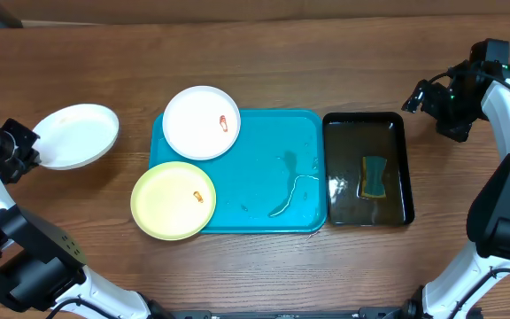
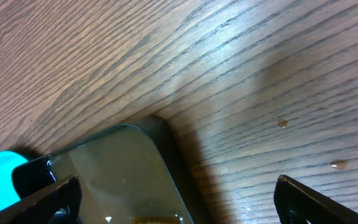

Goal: Clean dirty plates on tray and stack at the side
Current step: 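Carry the white plate left and set it on the table, then release the white plate and move the left gripper to the pink plate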

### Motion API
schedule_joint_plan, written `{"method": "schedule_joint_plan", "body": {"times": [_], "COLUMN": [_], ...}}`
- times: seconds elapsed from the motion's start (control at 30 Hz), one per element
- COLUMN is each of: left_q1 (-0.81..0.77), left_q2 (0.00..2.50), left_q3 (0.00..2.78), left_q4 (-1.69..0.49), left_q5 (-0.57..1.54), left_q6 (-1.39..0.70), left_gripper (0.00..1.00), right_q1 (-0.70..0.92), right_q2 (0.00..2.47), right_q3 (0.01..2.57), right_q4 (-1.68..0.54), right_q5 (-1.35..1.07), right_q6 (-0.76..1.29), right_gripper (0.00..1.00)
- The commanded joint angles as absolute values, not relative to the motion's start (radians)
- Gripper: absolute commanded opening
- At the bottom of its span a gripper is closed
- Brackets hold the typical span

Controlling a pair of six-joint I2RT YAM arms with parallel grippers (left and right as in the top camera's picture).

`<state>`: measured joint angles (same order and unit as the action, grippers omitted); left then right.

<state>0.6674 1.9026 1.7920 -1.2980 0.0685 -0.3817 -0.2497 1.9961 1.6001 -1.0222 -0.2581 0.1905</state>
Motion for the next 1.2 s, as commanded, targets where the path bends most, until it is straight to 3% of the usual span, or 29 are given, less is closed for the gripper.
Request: {"method": "schedule_joint_plan", "body": {"times": [0.0, 0.6, 1.0, 1.03, 1.1, 1.17], "left_q1": [0.657, 0.636, 0.614, 0.614, 0.614, 0.614], "left_q2": [1.896, 1.896, 1.896, 1.896, 1.896, 1.896], "left_q3": [1.769, 1.493, 1.48, 1.48, 1.48, 1.48], "left_q4": [-1.269, -0.935, -0.891, -0.892, -0.893, -0.895], "left_q5": [0.017, 0.038, 0.053, 0.052, 0.053, 0.086], "left_q6": [-0.409, -0.427, -0.414, -0.414, -0.415, -0.395], "left_gripper": [0.04, 0.04, 0.06, 0.11, 0.36, 0.46], "right_q1": [-0.255, -0.255, -0.255, -0.255, -0.255, -0.255], "right_q2": [1.971, 1.971, 1.971, 1.971, 1.971, 1.971], "right_q3": [1.625, 1.625, 1.625, 1.625, 1.625, 1.625], "right_q4": [-1.021, -1.021, -1.021, -1.021, -1.021, -1.021], "right_q5": [-0.264, -0.264, -0.263, -0.264, -0.264, -0.264], "right_q6": [0.195, 0.195, 0.195, 0.195, 0.195, 0.195], "right_gripper": [1.0, 1.0, 1.0, 1.0, 1.0, 1.0]}}
